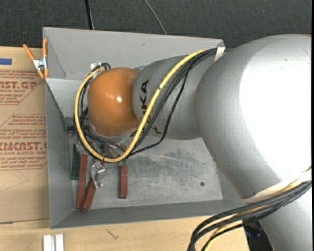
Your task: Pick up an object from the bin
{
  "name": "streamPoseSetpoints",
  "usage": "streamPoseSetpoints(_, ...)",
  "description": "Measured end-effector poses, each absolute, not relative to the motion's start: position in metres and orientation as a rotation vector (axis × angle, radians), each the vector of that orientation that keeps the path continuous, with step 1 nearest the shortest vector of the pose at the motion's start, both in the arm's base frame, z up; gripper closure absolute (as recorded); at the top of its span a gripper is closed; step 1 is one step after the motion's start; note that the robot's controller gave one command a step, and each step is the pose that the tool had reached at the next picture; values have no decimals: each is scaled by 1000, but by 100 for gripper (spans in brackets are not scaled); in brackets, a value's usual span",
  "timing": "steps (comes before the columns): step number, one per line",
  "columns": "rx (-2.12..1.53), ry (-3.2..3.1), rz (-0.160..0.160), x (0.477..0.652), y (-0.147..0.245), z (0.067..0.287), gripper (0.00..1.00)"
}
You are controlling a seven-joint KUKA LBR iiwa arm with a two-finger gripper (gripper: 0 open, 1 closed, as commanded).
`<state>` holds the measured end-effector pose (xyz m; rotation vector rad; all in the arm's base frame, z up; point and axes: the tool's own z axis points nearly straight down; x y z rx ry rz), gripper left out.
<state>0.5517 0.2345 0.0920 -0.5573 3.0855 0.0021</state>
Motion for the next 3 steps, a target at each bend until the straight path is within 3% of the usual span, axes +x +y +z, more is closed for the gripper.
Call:
streamPoseSetpoints(1, -634, 3065, 2, 554, 235, 89, 0)
streamPoseSetpoints(2, -1326, 2805, 4, 551, 252, 88, 100)
streamPoseSetpoints(3, -1338, 2823, -3, 547, 249, 83, 0)
